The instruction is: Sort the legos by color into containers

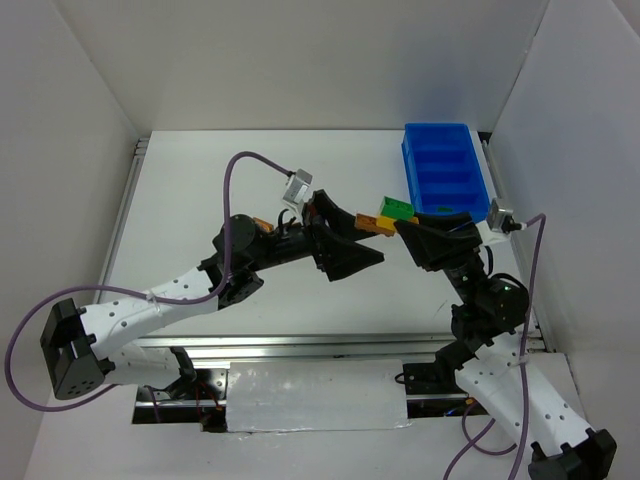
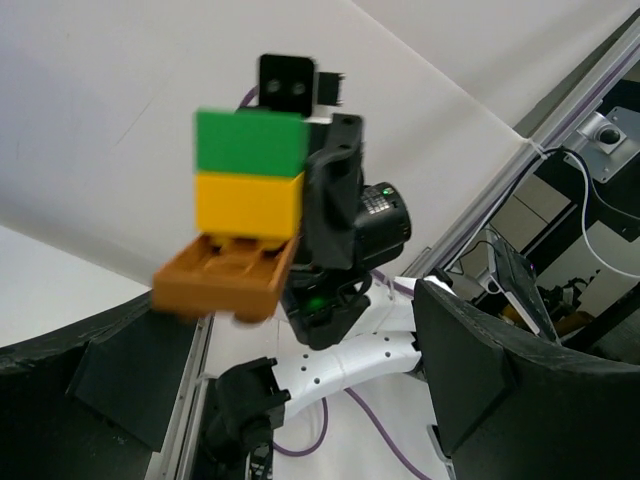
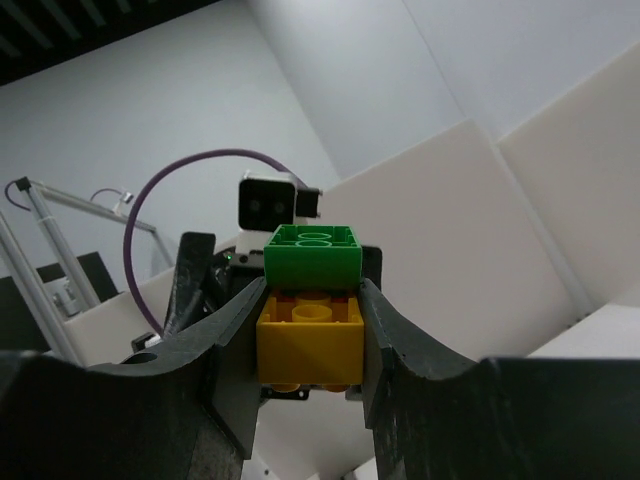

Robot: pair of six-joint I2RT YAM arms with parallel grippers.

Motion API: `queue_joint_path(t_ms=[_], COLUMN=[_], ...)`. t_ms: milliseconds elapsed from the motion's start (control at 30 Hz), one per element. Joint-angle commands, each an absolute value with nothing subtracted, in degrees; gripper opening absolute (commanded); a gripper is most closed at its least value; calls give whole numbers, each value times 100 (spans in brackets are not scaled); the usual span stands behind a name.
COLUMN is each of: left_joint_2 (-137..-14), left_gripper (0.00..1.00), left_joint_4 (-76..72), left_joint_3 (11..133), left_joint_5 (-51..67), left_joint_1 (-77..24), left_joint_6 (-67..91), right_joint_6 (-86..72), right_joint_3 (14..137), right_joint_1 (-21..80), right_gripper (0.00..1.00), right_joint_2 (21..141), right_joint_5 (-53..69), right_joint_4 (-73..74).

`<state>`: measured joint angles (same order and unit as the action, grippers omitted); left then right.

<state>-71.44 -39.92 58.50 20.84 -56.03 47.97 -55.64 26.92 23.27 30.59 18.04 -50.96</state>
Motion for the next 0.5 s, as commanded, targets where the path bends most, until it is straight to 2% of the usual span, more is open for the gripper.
queue_joint_path(t_ms=[0,467], left_joint_2=[-7110,-7312], left_gripper=[100,97], left_joint_4=[-4440,-4315], left_joint_3=[6072,6320], left_joint_5=[2101,1749], left_joint_1=[-5625,-5625], left_joint_6=[4623,4482], right_joint_6=[-6063,-6029], right_joint_3=[2575,2409], right_joint_1=[2364,2391], right_gripper=[0,0], right_joint_2=[3217,3173], right_joint_5=[2109,2303], right_joint_4=[-5879,-5835])
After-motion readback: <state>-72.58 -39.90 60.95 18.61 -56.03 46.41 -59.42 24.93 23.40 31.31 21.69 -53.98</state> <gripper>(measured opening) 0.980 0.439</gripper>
